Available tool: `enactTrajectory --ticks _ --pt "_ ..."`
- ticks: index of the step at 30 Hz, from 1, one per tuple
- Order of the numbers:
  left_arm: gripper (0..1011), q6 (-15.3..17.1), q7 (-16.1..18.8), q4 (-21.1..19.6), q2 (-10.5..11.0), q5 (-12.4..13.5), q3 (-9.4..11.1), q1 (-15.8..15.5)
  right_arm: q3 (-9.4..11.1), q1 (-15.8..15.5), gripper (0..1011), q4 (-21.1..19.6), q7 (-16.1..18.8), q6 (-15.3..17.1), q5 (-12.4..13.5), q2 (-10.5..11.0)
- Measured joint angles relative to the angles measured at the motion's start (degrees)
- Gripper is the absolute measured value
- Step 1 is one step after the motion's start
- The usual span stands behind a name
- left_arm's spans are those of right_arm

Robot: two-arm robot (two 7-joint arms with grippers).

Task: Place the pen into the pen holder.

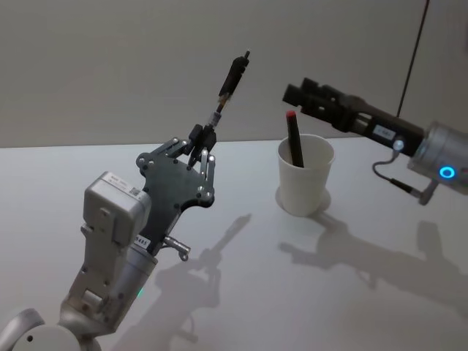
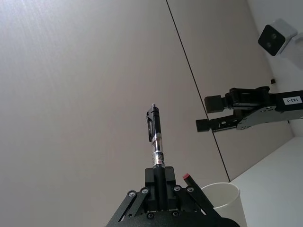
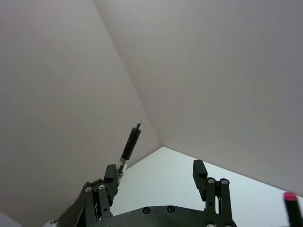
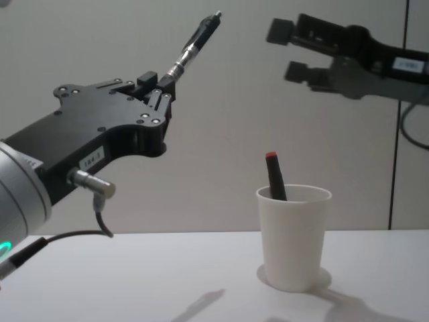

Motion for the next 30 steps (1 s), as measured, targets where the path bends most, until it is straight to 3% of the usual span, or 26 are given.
enactTrajectory --ticks 13,30 --pt "123 -0.54 -0.07 -0.06 0.06 0.1 -0.67 0.4 -3.82 4.9 1002 7.51 3.48 5.73 4.03 -4.64" --pt "123 -0.78 -0.36 0.01 0.0 0.1 -0.96 0.58 -7.05 7.35 1001 11.29 3.75 7.7 6.69 -7.5"
